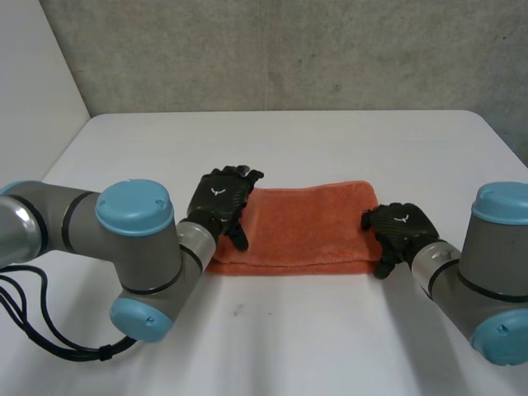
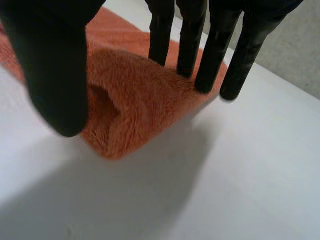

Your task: Fold the laundry

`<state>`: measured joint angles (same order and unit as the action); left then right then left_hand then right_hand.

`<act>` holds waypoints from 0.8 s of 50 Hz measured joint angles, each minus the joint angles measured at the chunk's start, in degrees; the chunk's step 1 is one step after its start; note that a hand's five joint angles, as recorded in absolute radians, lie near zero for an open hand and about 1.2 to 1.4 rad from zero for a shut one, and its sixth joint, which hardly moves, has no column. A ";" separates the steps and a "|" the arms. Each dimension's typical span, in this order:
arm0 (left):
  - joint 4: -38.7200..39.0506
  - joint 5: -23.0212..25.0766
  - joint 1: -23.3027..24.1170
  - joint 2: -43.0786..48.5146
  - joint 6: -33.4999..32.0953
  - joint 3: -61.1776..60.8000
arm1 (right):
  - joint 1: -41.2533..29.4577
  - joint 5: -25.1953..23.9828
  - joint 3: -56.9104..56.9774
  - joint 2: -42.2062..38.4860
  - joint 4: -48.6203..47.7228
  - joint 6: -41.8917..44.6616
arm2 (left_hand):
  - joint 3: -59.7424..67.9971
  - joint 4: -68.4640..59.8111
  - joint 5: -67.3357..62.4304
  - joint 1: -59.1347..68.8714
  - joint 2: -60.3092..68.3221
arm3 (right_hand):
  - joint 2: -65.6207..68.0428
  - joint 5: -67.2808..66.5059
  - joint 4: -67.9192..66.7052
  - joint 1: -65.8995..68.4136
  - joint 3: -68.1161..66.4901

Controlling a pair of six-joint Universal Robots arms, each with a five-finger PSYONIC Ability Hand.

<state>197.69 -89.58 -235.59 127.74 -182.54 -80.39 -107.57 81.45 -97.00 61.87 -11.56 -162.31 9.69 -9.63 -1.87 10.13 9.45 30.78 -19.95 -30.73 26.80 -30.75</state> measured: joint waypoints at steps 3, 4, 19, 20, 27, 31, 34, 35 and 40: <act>-0.19 -1.07 -0.41 -0.06 -0.06 -0.35 | 1.02 -0.77 -0.38 -0.90 -1.35 0.01 | 0.00 0.00 0.00 0.00 0.00 | 15.75 -14.66 -15.35 12.60 -15.40; -0.28 -1.57 -0.55 -0.29 -0.06 -0.61 | 1.42 -0.88 -0.42 -1.14 -1.87 0.05 | 0.00 0.00 0.00 0.00 0.00 | 27.51 -25.91 -27.14 20.43 -27.08; -1.41 -9.64 -2.63 -15.42 0.13 -13.47 | -5.27 -0.43 13.10 -2.39 -2.44 7.08 | 0.00 0.00 0.00 0.00 0.00 | 36.36 -35.93 -37.59 26.28 -37.17; -1.40 -9.93 -2.87 -17.03 0.18 -14.94 | -9.57 -0.65 17.20 -3.83 -1.01 7.45 | 0.00 0.00 0.01 0.00 0.00 | 36.36 -36.20 -37.59 26.28 -37.17; -1.40 -12.02 -3.86 -20.78 0.18 -18.40 | -21.79 -3.54 29.18 -11.37 3.79 7.92 | 0.00 0.00 0.00 0.00 0.00 | 36.36 -36.27 -37.60 26.28 -37.17; -1.42 -13.37 -4.66 -21.47 0.12 -18.77 | -26.79 -7.17 34.84 -18.26 7.98 7.98 | 0.00 0.00 0.00 0.00 0.00 | 34.49 -34.59 -35.66 24.15 -35.24; -1.40 -13.54 -5.31 -21.42 0.15 -18.05 | -27.69 -6.62 36.84 -20.21 10.08 7.54 | 0.00 0.00 0.00 0.00 0.00 | 5.80 -9.11 -8.75 -0.55 -7.19; -1.39 -13.52 -5.49 -21.36 0.17 -17.66 | -27.77 -5.29 37.52 -20.16 10.83 6.92 | 0.00 0.00 0.00 0.00 0.00 | -4.50 1.56 2.53 -9.22 2.95; -1.42 -13.10 -6.05 -20.32 0.28 -14.37 | -26.63 0.46 37.62 -15.89 11.54 1.05 | 0.00 0.04 0.00 0.00 0.00 | -17.96 15.77 17.32 -14.64 18.40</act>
<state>196.27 -102.67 -241.64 107.42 -182.25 -94.76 -134.20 81.90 -59.38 45.98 -0.02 -161.26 9.69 -9.59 -1.86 10.13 9.45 12.82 -4.18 -13.41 12.17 -12.36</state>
